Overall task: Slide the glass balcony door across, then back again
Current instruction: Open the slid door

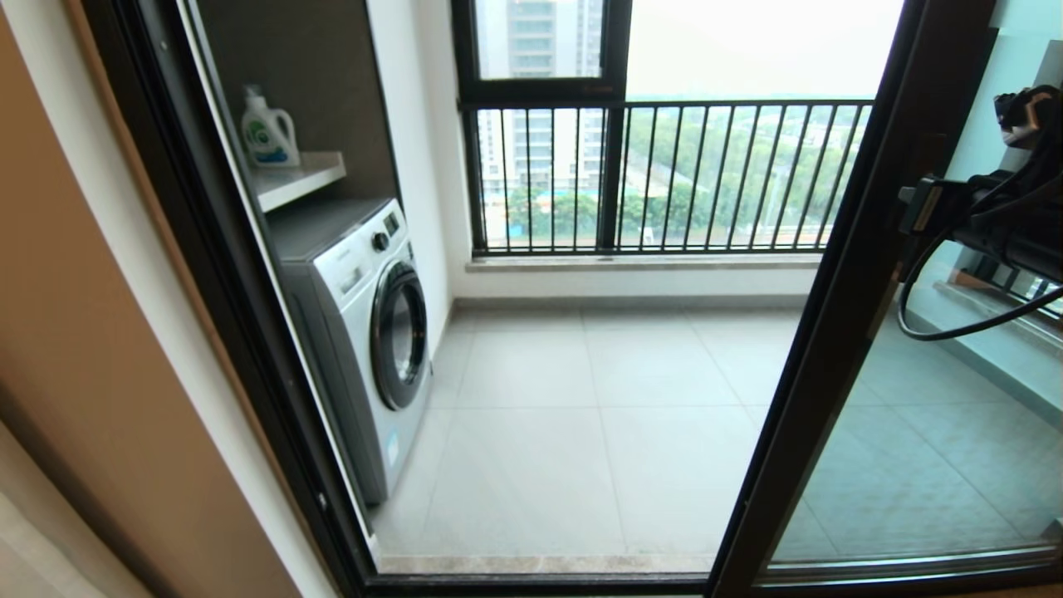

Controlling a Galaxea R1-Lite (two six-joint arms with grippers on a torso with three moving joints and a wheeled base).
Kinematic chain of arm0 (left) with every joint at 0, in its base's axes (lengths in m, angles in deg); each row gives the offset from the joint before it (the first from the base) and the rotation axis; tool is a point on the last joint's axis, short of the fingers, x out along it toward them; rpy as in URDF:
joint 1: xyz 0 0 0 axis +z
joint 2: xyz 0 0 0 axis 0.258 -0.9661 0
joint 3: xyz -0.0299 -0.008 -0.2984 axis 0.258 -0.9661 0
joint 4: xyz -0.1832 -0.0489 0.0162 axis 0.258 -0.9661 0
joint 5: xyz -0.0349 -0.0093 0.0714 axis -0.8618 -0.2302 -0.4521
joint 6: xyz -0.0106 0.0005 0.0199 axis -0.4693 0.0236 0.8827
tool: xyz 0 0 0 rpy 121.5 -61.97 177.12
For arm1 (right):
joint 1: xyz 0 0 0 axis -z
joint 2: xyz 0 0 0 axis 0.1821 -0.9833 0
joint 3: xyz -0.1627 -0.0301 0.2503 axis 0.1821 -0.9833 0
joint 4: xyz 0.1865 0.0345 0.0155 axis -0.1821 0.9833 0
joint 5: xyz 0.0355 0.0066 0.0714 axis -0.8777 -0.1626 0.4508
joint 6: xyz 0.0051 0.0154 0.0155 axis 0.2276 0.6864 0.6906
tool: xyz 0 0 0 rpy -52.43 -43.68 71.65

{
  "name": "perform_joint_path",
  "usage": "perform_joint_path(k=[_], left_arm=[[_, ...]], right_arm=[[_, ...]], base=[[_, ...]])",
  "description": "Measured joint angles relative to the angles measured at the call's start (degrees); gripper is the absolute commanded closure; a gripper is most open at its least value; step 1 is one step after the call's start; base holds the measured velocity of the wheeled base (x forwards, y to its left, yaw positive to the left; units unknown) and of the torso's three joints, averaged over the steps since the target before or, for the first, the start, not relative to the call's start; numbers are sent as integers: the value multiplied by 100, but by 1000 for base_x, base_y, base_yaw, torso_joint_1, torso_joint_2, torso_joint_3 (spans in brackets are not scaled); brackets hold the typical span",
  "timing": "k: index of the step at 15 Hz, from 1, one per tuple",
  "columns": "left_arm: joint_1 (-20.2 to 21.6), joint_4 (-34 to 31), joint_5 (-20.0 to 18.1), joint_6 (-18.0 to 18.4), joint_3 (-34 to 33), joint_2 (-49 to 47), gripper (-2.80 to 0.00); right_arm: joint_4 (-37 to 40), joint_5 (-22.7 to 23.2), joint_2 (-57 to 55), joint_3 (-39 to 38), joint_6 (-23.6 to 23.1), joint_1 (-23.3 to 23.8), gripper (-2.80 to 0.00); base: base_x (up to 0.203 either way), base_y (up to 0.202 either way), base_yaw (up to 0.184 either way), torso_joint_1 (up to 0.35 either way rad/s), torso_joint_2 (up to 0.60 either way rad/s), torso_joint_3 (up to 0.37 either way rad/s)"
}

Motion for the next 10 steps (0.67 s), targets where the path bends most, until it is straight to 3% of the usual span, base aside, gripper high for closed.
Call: perform_joint_path(k=[10], left_arm=[[0,-1,-2,-2,0,0,0]], right_arm=[[-203,41,-453,189,-40,483,0]], base=[[0,0,0,0,0,0]])
